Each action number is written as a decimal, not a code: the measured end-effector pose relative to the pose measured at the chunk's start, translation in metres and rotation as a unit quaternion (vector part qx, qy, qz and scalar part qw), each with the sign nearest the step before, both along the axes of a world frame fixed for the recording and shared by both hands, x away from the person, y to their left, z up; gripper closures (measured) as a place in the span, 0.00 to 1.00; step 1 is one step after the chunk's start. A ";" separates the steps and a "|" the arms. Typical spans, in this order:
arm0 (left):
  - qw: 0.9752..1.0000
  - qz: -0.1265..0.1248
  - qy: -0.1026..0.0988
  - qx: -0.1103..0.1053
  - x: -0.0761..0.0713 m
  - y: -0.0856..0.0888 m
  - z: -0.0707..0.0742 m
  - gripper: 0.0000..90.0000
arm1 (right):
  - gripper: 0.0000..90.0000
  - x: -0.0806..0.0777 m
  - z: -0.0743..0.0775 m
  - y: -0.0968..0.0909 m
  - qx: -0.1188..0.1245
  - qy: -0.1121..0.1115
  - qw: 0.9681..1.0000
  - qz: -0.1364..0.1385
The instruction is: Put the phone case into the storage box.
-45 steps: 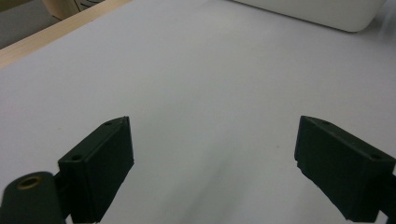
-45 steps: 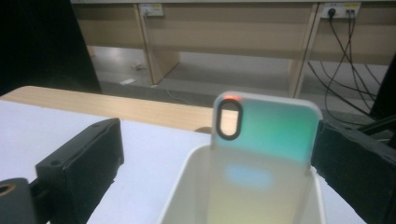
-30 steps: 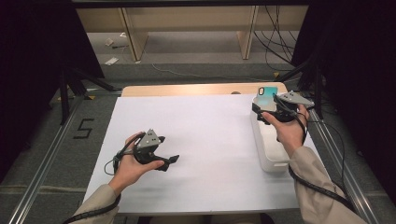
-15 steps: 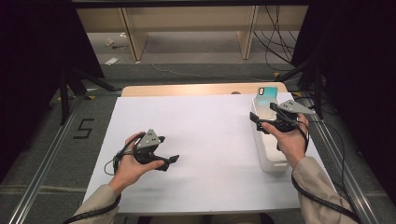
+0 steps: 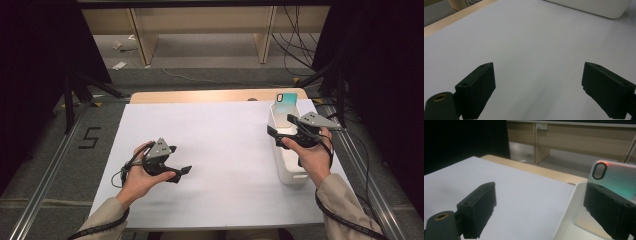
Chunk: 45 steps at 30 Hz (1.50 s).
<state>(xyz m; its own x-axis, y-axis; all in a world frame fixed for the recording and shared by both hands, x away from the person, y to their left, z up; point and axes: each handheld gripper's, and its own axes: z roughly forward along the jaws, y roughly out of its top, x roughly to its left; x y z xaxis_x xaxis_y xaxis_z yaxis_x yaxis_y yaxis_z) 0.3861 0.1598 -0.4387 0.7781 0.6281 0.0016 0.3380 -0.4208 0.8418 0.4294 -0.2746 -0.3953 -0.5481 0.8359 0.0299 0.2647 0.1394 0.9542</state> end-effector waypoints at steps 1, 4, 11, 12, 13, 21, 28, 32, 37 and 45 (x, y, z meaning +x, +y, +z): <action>1.000 0.000 0.000 0.000 0.000 0.000 0.000 0.12 | 0.14 -0.001 0.000 0.000 0.002 0.001 1.000 0.001; 1.000 -0.002 0.000 0.002 0.000 0.000 0.000 0.12 | 0.14 -0.006 -0.001 -0.001 0.000 0.001 1.000 0.003; 1.000 -0.001 0.000 0.001 0.000 0.000 -0.001 0.12 | 0.14 -0.014 -0.004 -0.002 -0.003 0.001 1.000 0.011; 1.000 0.000 0.000 0.000 0.000 0.000 -0.001 0.12 | 0.15 -0.015 -0.004 -0.002 -0.002 0.001 1.000 0.011; 1.000 0.000 0.000 0.000 0.000 0.000 -0.001 0.12 | 0.15 -0.016 -0.003 -0.002 0.000 -0.001 1.000 0.012; 1.000 0.000 0.000 0.000 0.000 0.000 -0.001 0.12 | 0.15 -0.023 0.004 0.000 0.003 -0.009 1.000 0.019; 1.000 0.000 0.000 0.000 0.000 0.000 -0.001 0.12 | 0.15 -0.029 0.000 -0.001 -0.002 -0.006 1.000 0.025; 1.000 0.000 0.000 0.001 0.000 0.000 -0.001 0.12 | 0.15 -0.032 0.001 -0.002 -0.001 -0.014 1.000 0.023; 1.000 -0.001 0.000 0.003 0.000 0.000 -0.001 0.12 | 0.15 -0.035 0.002 -0.003 -0.001 -0.015 1.000 0.027; 1.000 -0.001 0.000 0.001 0.000 0.000 -0.001 0.12 | 0.15 -0.041 0.000 -0.002 -0.002 -0.009 0.999 0.033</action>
<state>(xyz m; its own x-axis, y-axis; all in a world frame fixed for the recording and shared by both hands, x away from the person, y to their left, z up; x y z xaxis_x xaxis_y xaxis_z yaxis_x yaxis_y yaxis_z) 0.3865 0.1598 -0.4400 0.7788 0.6273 0.0033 0.3376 -0.4236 0.8406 0.3885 -0.2764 -0.3955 -0.6032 0.7974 0.0166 0.2378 0.1600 0.9580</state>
